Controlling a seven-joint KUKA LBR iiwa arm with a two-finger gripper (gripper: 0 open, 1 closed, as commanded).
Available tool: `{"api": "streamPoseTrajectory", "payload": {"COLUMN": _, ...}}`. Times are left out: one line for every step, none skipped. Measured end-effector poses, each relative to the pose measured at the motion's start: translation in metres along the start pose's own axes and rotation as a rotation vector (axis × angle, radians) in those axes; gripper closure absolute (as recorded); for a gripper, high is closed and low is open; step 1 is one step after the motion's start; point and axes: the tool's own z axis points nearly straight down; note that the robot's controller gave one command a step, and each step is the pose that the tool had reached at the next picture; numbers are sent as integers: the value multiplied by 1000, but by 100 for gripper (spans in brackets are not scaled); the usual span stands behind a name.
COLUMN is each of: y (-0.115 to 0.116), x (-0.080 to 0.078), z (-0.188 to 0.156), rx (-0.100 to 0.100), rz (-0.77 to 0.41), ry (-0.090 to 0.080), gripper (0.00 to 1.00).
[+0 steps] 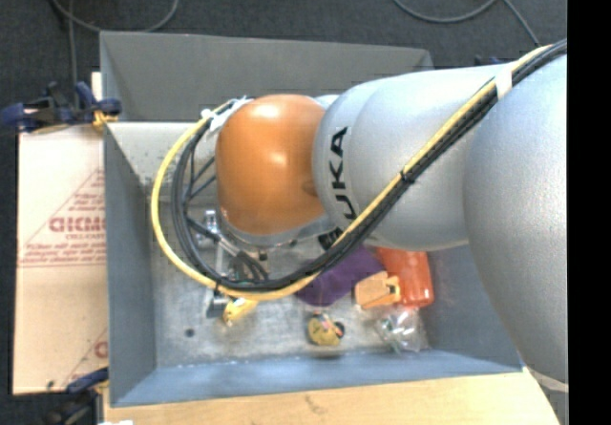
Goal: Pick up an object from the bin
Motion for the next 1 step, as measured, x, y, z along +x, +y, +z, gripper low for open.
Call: {"api": "streamPoseTrajectory", "payload": {"y": -31, "x": 8, "z": 14, "rx": 1, "rz": -115, "ry": -1, "gripper": 0}}
